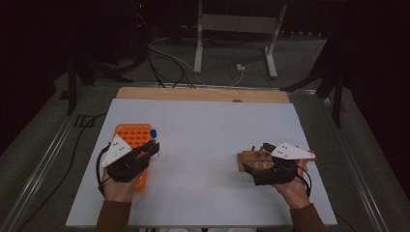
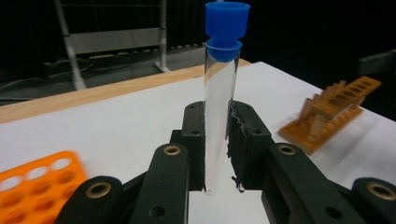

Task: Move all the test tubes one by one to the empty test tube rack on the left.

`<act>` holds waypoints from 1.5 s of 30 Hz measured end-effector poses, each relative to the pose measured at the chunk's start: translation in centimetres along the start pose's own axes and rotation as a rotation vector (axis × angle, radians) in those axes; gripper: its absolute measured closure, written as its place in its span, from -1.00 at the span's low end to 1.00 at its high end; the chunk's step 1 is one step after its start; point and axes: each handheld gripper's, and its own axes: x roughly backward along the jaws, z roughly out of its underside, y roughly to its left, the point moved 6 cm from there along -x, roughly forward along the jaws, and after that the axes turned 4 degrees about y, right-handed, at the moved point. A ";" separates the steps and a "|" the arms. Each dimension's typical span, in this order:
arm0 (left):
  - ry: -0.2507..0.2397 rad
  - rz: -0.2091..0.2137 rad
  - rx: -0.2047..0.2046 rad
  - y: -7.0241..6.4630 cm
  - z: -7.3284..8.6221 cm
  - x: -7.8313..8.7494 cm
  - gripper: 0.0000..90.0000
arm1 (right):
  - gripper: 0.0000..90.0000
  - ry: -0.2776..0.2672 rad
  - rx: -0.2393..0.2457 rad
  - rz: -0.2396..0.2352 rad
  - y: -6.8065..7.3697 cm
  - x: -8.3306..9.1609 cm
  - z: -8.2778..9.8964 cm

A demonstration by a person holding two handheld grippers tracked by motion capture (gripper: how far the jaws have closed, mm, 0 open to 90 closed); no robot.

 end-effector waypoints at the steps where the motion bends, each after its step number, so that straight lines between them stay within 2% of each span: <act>1: -0.003 -0.011 0.005 0.4 0.1 0.3 0.74 | -1.00 -0.001 -0.002 0.000 0.0 0.1 0.1; 7: -0.019 -0.064 0.033 2.6 0.7 2.2 0.74 | -1.00 -0.011 -0.010 0.005 -0.4 0.4 0.2; 11: -0.014 -0.105 0.043 3.9 1.3 3.1 0.74 | -1.00 -0.017 -0.016 0.007 -0.6 0.7 0.5; 19: -0.014 -0.163 0.072 5.8 2.7 5.1 0.74 | -1.00 -0.019 -0.035 0.016 -1.2 1.2 1.0; 34: 0.017 -0.213 0.091 7.6 5.3 7.0 0.74 | -1.00 -0.034 -0.053 0.038 -2.1 1.9 1.1; 45: 0.049 -0.247 0.095 8.3 7.0 7.9 0.74 | -1.00 -0.034 -0.057 0.037 -2.3 1.9 1.3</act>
